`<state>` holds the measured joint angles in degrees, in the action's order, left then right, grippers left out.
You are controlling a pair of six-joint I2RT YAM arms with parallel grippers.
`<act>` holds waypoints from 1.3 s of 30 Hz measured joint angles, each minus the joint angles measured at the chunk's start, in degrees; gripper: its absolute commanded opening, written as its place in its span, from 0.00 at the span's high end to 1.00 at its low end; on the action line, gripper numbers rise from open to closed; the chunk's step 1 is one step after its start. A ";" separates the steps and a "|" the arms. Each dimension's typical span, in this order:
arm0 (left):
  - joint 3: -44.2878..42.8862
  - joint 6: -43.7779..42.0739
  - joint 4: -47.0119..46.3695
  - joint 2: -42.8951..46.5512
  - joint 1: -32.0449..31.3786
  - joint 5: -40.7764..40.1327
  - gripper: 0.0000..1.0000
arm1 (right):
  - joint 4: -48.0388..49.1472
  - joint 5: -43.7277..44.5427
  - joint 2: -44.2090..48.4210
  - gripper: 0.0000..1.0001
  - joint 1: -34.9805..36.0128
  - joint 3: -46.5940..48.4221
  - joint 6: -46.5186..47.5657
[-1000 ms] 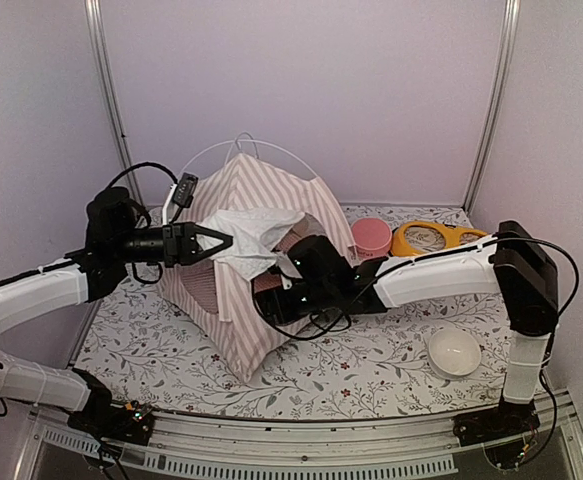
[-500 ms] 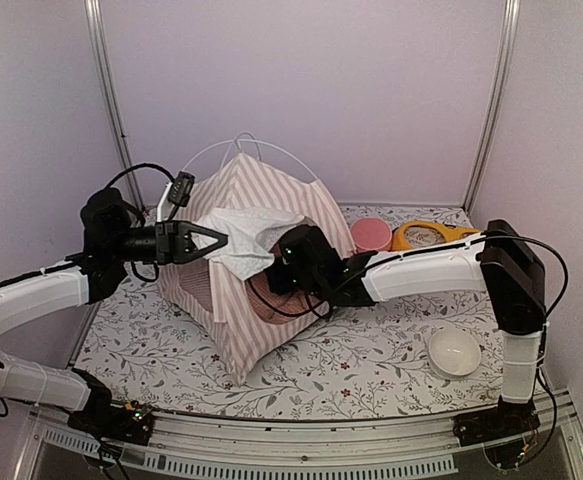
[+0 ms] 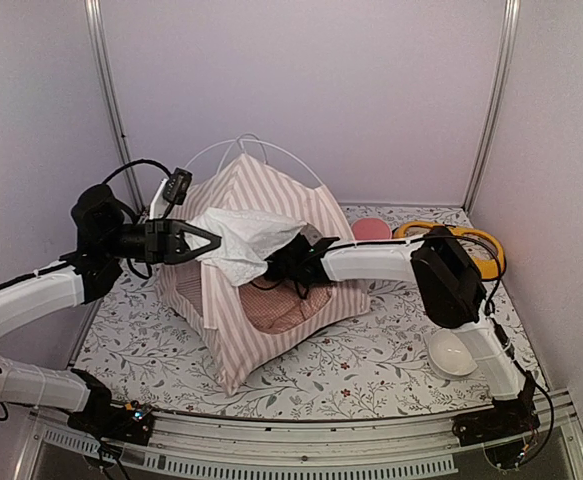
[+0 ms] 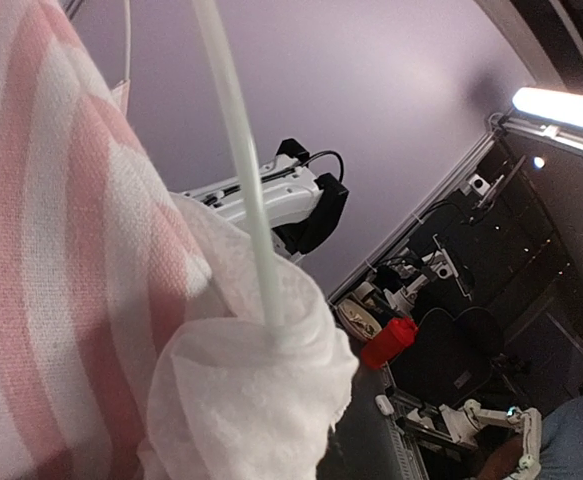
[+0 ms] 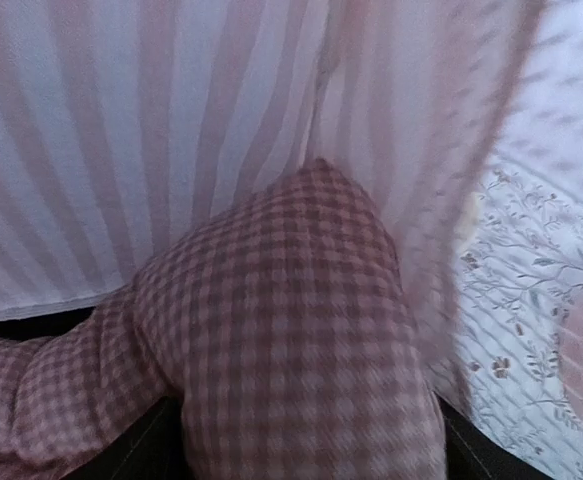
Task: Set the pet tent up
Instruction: Adjust the cushion in the tent.
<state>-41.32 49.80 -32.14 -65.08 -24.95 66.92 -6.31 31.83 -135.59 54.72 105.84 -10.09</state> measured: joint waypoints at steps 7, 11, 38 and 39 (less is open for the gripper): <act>0.00 -0.26 -0.44 -0.94 -0.22 1.05 1.00 | -11.39 -14.08 -10.60 0.19 -1.49 11.80 -3.89; 0.66 -0.28 -3.10 -3.48 -0.57 1.33 1.00 | -11.26 -20.72 -9.40 0.12 -1.09 11.85 -3.37; -10.78 -26.18 34.23 -2.21 13.60 -27.91 1.00 | 13.29 -32.06 22.84 0.05 5.18 -25.05 -5.64; -11.98 -26.93 35.21 -3.23 15.15 -26.49 1.00 | 14.01 -31.67 23.87 0.05 5.07 -25.46 -5.86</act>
<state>-53.30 22.87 3.07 -68.31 -9.80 40.42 7.70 0.16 -111.72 59.79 80.38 -15.94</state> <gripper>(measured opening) 0.043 0.945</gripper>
